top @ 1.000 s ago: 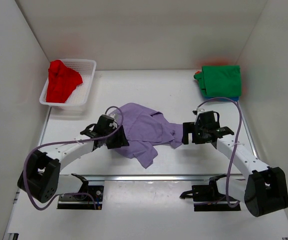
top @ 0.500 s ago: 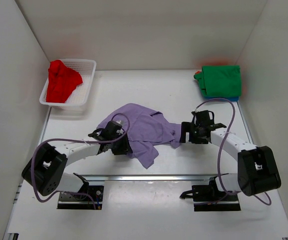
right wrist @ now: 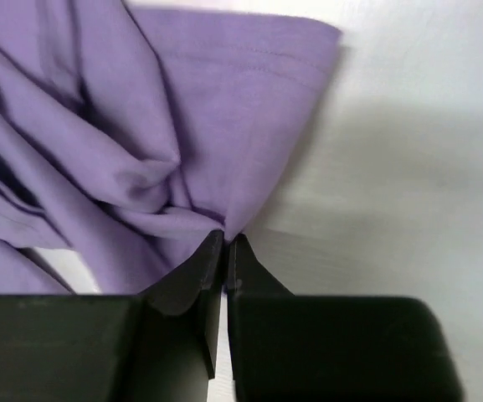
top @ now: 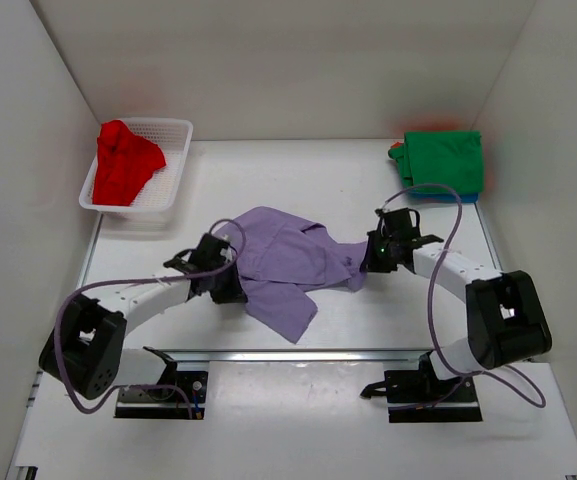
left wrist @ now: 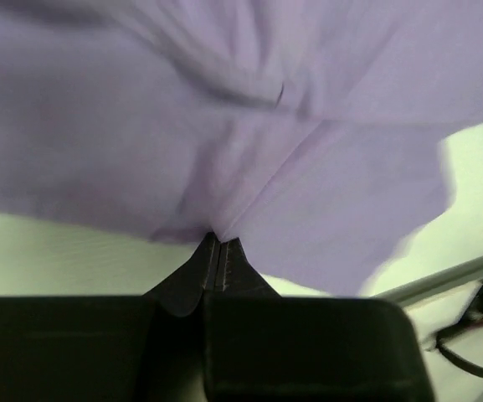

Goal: Fold and stack the t-shirts
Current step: Flatten out the tshirt

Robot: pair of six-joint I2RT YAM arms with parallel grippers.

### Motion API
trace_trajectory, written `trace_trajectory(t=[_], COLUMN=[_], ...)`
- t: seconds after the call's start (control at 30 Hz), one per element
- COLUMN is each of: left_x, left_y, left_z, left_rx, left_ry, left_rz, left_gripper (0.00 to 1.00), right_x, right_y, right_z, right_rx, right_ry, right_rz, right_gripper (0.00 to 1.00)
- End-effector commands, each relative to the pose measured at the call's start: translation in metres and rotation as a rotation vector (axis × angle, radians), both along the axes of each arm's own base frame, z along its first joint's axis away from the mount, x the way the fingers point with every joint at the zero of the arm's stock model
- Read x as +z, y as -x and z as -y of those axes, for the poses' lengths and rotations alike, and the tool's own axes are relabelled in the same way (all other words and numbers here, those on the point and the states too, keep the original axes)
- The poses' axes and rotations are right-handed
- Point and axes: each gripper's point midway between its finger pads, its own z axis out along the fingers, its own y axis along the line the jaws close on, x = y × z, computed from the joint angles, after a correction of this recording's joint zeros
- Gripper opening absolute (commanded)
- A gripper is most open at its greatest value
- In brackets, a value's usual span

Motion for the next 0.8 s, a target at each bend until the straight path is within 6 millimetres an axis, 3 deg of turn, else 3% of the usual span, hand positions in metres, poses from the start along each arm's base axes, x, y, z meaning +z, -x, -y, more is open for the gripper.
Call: trace_trajectory(t=[0.0,0.03,0.1,0.13,0.2,0.23,0.27,0.3,0.33,0.4,0.53,0.6,0.63,0.67,0.73,0.77], left_x=[0.059,0.091,0.171,0.190,0.269,0.287,0.318,0.351,0.363,0.410,0.445,0.452,0.454,0.451,0.415,0.407], left_y=[-0.044,-0.062,-0.106,-0.113,-0.135,-0.137,-0.141,-0.140,-0.137,-0.128,-0.115,-0.109,-0.112,-0.113,-0.128,-0.133], left_z=[-0.025,-0.025,-0.036,-0.046,-0.053,-0.055,-0.058,-0.060,-0.061,-0.065,-0.079,-0.084,-0.085,-0.085,-0.080,-0.076], left_rx=[0.036,0.023,0.062,0.078,0.095,0.091,0.098,0.094,0.101,0.127,0.197,0.217,0.231,0.238,0.223,0.204], left_ry=[-0.023,-0.012,0.018,0.018,0.079,0.113,0.138,0.180,0.197,0.217,0.230,0.222,0.213,0.209,0.202,0.213], left_rz=[0.113,0.169,0.330,0.355,0.517,0.542,0.601,0.666,0.677,0.770,0.833,0.842,0.837,0.823,0.733,0.719], left_gripper=[0.00,0.00,0.00,0.00,0.00,0.00,0.00,0.00,0.00,0.00,0.00,0.00,0.00,0.00,0.00,0.00], right_x=[0.079,0.090,0.154,0.189,0.236,0.267,0.276,0.302,0.324,0.351,0.397,0.414,0.426,0.429,0.427,0.417], right_y=[-0.046,-0.049,-0.059,-0.063,-0.060,-0.055,-0.053,-0.045,-0.038,-0.022,0.008,0.013,0.017,0.014,0.004,-0.008], right_z=[0.007,0.013,0.018,0.028,0.045,0.053,0.061,0.067,0.075,0.086,0.108,0.109,0.099,0.099,0.093,0.092], right_rx=[-0.010,-0.025,-0.059,-0.092,-0.162,-0.194,-0.213,-0.223,-0.249,-0.271,-0.315,-0.323,-0.291,-0.295,-0.258,-0.247], right_ry=[0.025,0.033,-0.009,-0.021,-0.019,-0.022,-0.002,-0.003,-0.007,-0.024,-0.023,-0.005,-0.024,-0.025,-0.036,-0.029], right_rz=[0.238,0.266,0.428,0.522,0.644,0.719,0.743,0.807,0.864,0.928,1.043,1.073,1.097,1.095,1.085,1.050], right_gripper=[0.00,0.00,0.00,0.00,0.00,0.00,0.00,0.00,0.00,0.00,0.00,0.00,0.00,0.00,0.00,0.00])
